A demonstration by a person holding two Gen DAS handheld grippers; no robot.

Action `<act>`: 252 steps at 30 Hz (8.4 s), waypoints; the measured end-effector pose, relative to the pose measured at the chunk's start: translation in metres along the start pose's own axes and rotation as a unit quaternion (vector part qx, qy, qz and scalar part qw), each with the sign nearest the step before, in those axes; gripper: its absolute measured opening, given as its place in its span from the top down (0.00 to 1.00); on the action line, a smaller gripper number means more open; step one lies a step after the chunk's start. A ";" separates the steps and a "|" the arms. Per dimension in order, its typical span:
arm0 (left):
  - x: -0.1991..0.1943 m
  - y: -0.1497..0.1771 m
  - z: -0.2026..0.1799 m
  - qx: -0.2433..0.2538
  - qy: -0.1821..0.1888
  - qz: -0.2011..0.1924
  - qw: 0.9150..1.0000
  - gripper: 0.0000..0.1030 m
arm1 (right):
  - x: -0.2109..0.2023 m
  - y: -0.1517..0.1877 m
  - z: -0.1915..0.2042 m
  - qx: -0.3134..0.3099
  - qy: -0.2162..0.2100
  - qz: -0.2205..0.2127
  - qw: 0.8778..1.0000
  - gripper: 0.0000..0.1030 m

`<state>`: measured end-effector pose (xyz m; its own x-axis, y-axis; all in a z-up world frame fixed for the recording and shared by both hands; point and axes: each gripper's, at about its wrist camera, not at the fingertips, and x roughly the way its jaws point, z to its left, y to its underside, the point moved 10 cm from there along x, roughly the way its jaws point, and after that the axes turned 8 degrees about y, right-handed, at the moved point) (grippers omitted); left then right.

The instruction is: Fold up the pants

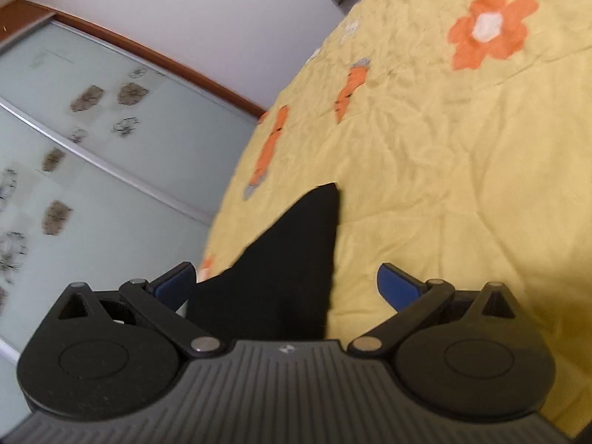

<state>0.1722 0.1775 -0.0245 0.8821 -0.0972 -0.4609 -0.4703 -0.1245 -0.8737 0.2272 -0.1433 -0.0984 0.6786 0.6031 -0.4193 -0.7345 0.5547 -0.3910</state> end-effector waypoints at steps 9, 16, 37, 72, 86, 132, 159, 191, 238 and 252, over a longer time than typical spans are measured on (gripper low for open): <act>0.009 -0.010 0.023 -0.069 0.069 0.026 0.995 0.00 | 0.014 0.008 0.010 0.005 -0.021 0.046 0.999 0.00; 0.024 0.000 0.057 -0.152 0.106 0.093 0.978 0.00 | 0.028 0.024 0.023 -0.008 0.001 0.078 0.997 0.00; 0.041 0.016 0.075 -0.246 0.161 0.157 0.943 0.00 | 0.067 0.038 0.048 0.015 -0.005 0.136 0.991 0.00; -0.004 0.046 0.079 -0.417 0.314 0.240 0.818 0.00 | 0.035 0.069 0.063 -0.190 0.090 0.127 0.969 0.01; -0.022 0.012 0.084 -0.290 0.185 0.144 0.928 0.00 | 0.061 0.237 0.239 -0.753 0.122 -0.108 0.638 0.19; 0.007 0.019 0.056 -0.346 0.271 0.196 0.876 0.00 | 0.116 0.182 0.200 -0.468 0.092 0.064 0.876 0.84; 0.065 0.026 0.053 -0.328 0.238 0.249 0.880 0.46 | 0.021 0.117 0.173 -0.458 0.106 -0.014 0.883 0.44; 0.039 -0.009 0.007 -0.128 0.196 0.224 0.946 0.80 | 0.039 0.030 0.044 -0.035 0.037 0.074 0.996 0.87; 0.153 -0.060 -0.264 -0.009 0.220 0.158 0.963 0.21 | -0.091 -0.200 -0.058 -0.096 0.159 -0.102 0.977 0.31; 0.189 -0.005 -0.309 0.130 0.143 0.161 0.968 0.18 | -0.118 -0.170 -0.086 -0.055 0.155 -0.097 0.982 0.30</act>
<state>0.3326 -0.1450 -0.0595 0.6301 -0.3632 -0.6863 -0.6634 0.2075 -0.7189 0.2724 -0.3575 -0.0530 0.7870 0.2786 -0.5505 -0.5975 0.5664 -0.5676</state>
